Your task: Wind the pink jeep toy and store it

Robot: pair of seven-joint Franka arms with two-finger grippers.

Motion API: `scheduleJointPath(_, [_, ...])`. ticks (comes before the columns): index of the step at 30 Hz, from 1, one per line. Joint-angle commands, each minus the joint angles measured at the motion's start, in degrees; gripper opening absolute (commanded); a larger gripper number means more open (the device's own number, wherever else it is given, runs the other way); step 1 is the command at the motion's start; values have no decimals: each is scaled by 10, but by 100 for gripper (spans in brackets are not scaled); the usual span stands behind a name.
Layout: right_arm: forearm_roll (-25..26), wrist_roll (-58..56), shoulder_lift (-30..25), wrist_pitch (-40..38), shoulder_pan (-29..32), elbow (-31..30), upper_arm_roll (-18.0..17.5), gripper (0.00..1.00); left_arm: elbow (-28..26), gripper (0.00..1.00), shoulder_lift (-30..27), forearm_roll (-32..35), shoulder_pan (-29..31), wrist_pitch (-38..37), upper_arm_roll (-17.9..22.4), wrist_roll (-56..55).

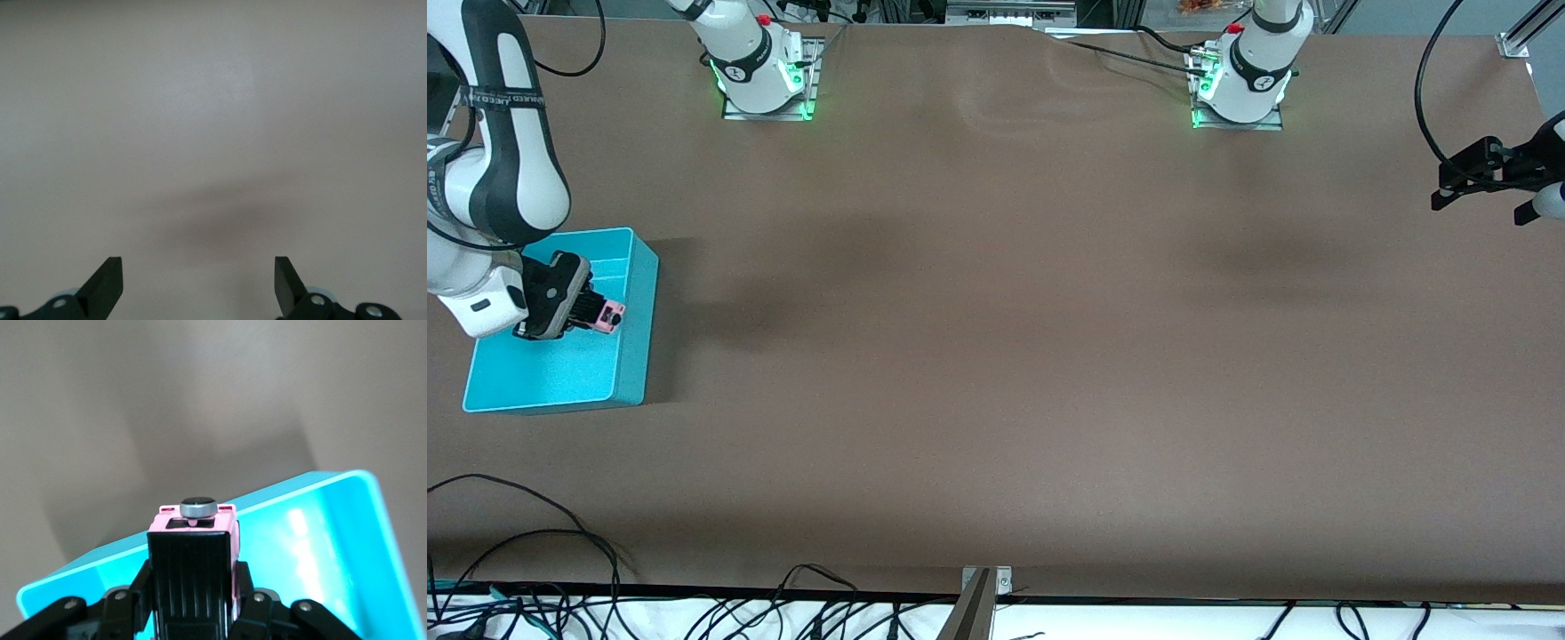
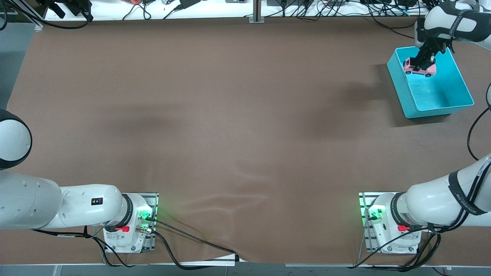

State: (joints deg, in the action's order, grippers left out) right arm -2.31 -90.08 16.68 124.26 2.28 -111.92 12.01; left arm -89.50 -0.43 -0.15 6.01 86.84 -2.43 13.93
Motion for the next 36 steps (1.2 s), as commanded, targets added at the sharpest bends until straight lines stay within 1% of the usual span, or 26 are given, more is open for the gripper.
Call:
scheduleJointPath(1, [-1,-32,-8,-17,5,-10,1,15,18,100,5,-8,1,-13,-3,-6])
scheduleJointPath(8, [-1,-67,2,7,36,-33,1,15,18,100,5,-8,1,-13,-2,-6])
scheduleJointPath(14, [-2,-95,15,20,62,-35,0,15,18,100,6,-8,2,-14,-2,-6])
scheduleJointPath(20, [-4,-114,29,30,74,-37,-1,15,18,100,5,-8,1,-14,-3,-6])
scheduleJointPath(24, [-35,-133,49,32,86,-38,-4,15,18,100,5,-8,1,-14,-2,-6])
scheduleJointPath(28, [-60,-156,66,54,85,-40,-6,15,18,100,5,-8,1,-15,-2,-6])
scheduleJointPath(31, [-62,-164,71,71,86,-48,-16,17,17,100,5,-8,1,-15,-2,-6])
scheduleJointPath(36, [-62,-165,72,75,85,-54,-17,23,17,100,5,-8,1,-15,-2,-6])
